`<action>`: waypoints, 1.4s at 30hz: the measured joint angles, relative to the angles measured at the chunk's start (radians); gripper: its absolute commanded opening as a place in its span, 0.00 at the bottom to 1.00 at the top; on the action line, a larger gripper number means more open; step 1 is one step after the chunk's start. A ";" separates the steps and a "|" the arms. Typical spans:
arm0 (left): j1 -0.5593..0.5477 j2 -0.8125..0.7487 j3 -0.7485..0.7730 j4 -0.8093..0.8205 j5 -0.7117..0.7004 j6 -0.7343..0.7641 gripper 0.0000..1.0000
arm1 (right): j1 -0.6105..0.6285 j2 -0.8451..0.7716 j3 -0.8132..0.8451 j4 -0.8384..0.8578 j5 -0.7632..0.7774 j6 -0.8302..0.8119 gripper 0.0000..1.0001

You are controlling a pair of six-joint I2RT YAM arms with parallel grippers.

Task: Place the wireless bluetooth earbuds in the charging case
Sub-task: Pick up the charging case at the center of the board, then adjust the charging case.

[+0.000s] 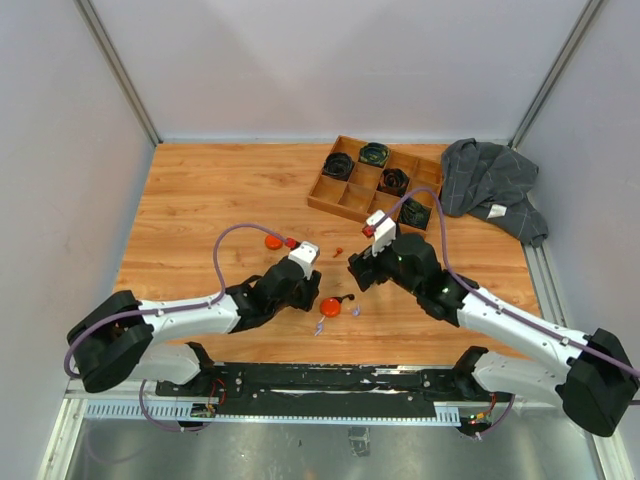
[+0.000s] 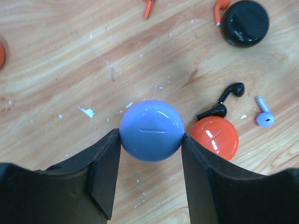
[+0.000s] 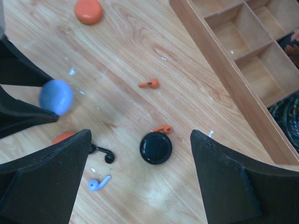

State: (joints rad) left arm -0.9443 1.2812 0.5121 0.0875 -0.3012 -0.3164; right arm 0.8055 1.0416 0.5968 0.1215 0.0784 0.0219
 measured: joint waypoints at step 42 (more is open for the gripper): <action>-0.001 -0.011 -0.257 0.990 0.252 0.473 0.43 | -0.098 0.311 0.406 -0.292 -0.583 0.190 0.17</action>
State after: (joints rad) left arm -0.9451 1.2697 0.2546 1.0775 -0.0494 0.1566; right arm 0.7071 1.3529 1.0027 -0.1703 -0.5045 0.2119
